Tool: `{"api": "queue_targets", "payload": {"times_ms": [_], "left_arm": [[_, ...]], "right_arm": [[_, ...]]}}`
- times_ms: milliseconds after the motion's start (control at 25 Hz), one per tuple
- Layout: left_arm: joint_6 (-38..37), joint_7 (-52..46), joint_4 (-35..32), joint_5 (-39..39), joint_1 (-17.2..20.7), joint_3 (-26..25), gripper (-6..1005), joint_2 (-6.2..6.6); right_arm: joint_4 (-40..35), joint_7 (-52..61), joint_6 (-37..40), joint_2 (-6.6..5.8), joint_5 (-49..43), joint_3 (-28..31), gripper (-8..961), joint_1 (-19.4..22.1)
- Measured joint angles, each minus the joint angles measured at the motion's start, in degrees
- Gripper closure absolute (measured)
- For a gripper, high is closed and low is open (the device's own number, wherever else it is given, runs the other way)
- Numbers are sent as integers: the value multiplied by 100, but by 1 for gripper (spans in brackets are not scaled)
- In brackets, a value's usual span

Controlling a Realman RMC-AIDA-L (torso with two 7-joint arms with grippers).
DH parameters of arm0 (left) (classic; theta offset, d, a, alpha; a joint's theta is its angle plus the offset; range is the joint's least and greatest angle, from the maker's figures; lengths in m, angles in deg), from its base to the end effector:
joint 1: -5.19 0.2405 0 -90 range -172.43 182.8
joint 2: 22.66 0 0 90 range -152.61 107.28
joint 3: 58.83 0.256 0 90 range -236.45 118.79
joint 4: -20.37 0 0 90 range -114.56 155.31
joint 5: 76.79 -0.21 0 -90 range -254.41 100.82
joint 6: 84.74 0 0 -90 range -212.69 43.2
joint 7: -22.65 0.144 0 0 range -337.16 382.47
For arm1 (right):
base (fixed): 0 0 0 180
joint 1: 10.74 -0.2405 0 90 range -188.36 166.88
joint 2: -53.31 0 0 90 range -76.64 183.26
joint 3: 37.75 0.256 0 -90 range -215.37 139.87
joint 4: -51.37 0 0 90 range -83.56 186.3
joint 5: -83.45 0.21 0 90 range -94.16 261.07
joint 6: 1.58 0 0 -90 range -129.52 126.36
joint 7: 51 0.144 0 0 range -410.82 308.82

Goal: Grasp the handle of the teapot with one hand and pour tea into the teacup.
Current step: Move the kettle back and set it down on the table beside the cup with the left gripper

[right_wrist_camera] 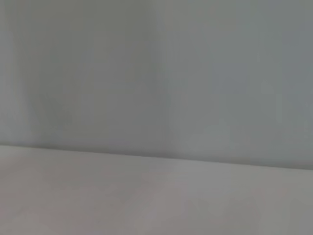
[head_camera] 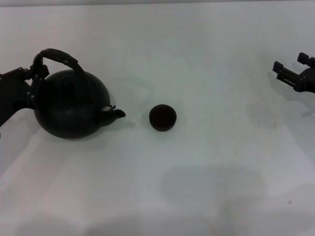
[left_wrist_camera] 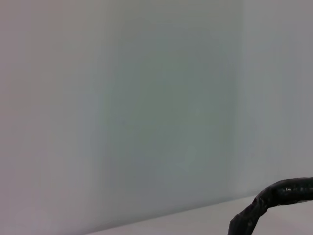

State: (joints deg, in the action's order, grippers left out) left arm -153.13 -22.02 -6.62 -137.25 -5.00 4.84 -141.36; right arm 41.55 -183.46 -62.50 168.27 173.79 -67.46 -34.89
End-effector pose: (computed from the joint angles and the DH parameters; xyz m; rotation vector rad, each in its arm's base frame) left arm -0.3481 0.2773 -0.0029 -2.0585 -0.5930 -0.7211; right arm 0.3775 0.3154 -0.0023 -2.0109 0.8294 0.5539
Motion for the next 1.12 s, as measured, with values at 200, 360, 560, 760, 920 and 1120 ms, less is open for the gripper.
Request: {"api": "queue_targets", "payload": {"times_ms": [200, 360, 560, 760, 920, 1120], "left_arm": [[23, -7, 136, 5, -62, 1, 885, 11], [70, -3, 220, 9, -96, 2, 884, 14], [69, -2, 248, 9, -114, 3, 883, 21], [41, 17, 226, 4, -101, -123, 870, 23], [37, 81, 228, 3, -98, -184, 844, 20], [37, 106, 261, 3, -110, -289, 811, 14]], "right_arm": [[4, -6, 1, 0, 0, 0, 109, 21], [4, -16, 1, 0, 1, 0, 109, 28], [4, -23, 1, 0, 2, 0, 109, 22], [3, -23, 1, 0, 9, 0, 109, -4], [6, -24, 2, 0, 17, 0, 109, -15], [7, -25, 2, 6, 36, 0, 109, -23]]}}
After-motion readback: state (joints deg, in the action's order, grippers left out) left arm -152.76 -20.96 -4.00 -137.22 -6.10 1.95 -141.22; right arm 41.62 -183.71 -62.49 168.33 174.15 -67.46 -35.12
